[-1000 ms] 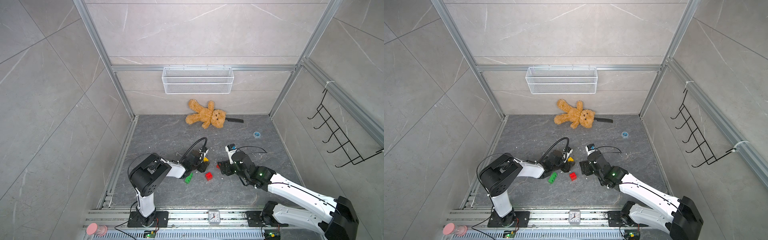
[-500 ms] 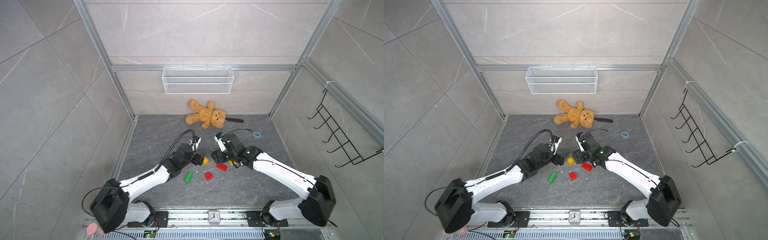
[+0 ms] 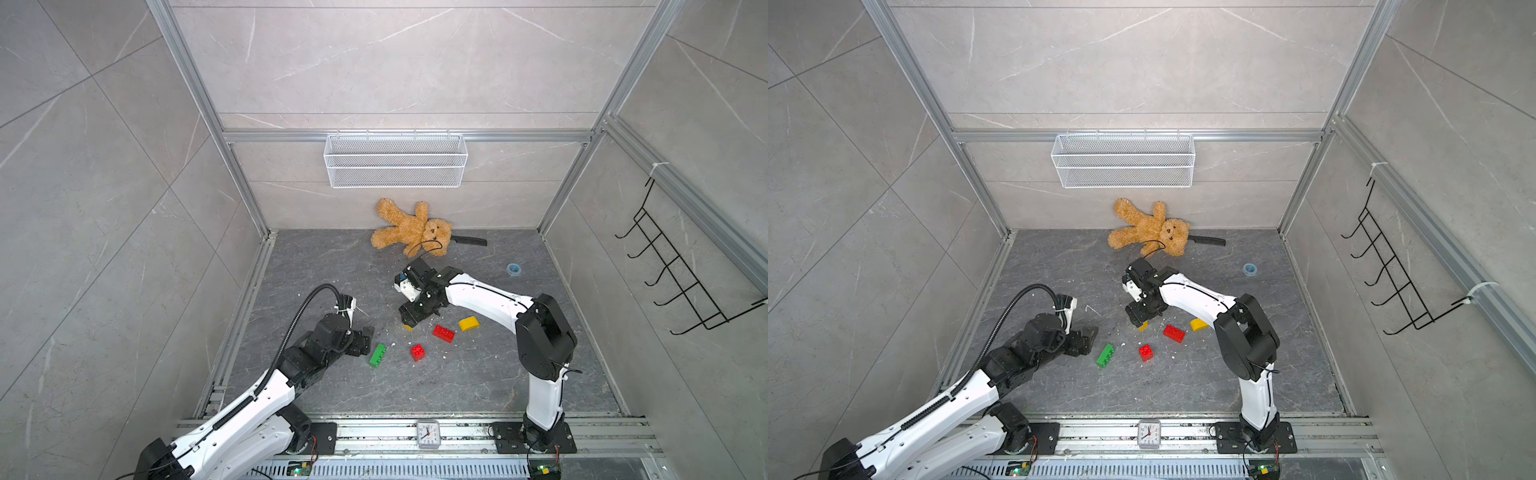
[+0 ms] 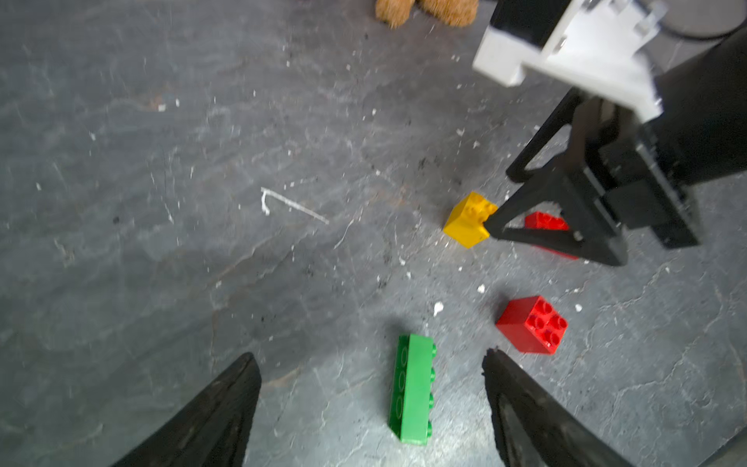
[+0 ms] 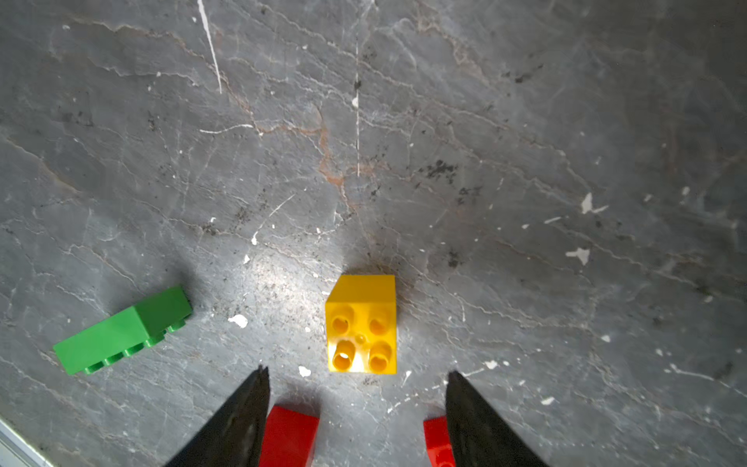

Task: Assemble an ice cream with lego
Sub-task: Pick up the lego brick from the center of the board.

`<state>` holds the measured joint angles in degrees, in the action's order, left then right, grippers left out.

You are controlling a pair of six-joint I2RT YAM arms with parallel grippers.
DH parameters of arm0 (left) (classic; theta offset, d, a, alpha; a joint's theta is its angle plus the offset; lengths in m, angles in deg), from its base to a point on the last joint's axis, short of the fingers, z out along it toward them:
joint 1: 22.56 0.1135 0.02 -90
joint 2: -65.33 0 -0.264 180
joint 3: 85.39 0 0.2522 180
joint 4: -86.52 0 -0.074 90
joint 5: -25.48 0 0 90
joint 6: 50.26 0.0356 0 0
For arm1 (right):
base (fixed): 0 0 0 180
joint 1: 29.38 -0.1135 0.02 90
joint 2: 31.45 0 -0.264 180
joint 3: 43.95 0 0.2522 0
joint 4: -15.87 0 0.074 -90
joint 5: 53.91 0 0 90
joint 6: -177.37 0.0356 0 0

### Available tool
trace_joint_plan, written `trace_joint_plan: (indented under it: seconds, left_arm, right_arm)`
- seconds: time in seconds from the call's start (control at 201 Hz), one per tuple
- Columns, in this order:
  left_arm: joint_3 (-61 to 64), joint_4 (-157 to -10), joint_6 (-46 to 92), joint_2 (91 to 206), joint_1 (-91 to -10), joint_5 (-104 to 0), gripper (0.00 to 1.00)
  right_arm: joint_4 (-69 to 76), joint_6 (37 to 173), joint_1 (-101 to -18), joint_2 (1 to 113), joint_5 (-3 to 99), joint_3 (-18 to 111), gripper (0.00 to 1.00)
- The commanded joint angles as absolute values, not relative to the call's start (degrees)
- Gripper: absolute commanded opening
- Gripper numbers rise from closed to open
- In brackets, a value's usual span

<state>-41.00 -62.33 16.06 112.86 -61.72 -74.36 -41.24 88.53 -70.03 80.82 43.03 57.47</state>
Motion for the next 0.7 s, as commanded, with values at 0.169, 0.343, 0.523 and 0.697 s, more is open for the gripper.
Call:
trace_joint_plan:
  seconds: [0.169,0.343,0.523,0.697]
  left_arm:
    - [-41.57,-61.23,12.01,110.6,-61.49,-73.38,0.89]
    - [-41.51,-60.64,12.24,110.77,-61.49,-74.01,0.89]
    - [-41.44,-60.5,12.19,110.38,-61.5,-74.0,0.9]
    - [-42.23,-60.6,11.77,109.46,-61.49,-74.12,0.9]
  right_arm:
    - [-46.48,84.71,-70.91,85.63,41.92,62.22,0.67]
    - [-47.6,84.76,-72.39,88.08,39.79,63.71,0.65]
    - [-46.83,86.18,-72.48,89.08,37.67,63.62,0.61]
    - [-46.19,87.27,-72.62,90.45,35.72,64.57,0.55]
